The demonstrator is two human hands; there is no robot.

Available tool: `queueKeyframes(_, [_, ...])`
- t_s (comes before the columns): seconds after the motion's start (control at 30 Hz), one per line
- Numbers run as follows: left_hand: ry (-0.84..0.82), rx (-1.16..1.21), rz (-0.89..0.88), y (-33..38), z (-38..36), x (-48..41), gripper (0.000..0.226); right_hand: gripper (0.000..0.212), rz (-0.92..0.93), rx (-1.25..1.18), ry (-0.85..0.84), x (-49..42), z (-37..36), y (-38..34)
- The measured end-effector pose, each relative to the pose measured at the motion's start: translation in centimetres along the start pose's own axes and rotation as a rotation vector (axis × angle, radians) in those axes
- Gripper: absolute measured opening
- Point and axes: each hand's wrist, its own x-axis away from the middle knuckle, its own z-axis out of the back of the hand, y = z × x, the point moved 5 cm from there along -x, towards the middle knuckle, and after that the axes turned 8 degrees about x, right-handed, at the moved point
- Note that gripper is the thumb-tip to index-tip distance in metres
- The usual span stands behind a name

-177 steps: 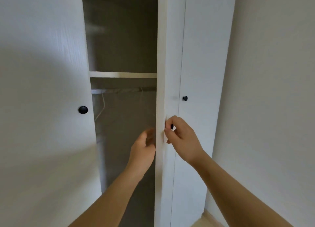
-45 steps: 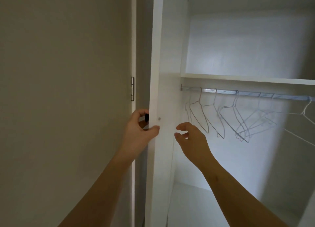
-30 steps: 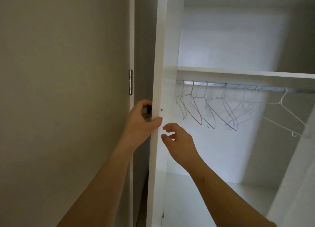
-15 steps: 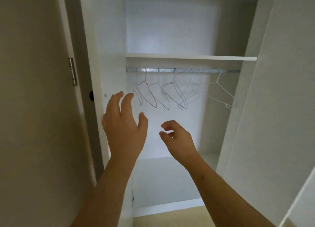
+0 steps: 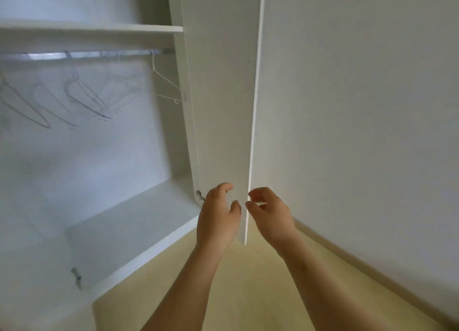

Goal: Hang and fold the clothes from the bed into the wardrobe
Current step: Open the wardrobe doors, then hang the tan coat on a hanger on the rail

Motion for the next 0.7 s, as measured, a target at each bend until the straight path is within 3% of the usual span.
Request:
queueKeyframes(0.27, [-0.564,0.076,0.026,3.4,-20.6,10.1,0.03,0.013,-0.438,0.027,0.291,11.5,12.8,18.0])
queueKeyframes(0.5, [-1.048,-0.094,-0.01,4.9,-36.0,20.5,0.029,0.023,-0.936,0.048,0.431,24.5,19.2,31.4])
queueKeyframes(0.7, [-1.336,-0.17,-0.084,8.0,-47.0,26.5,0.019,0.012,-1.251,-0.028,0.554,30.6,23.6,38.8])
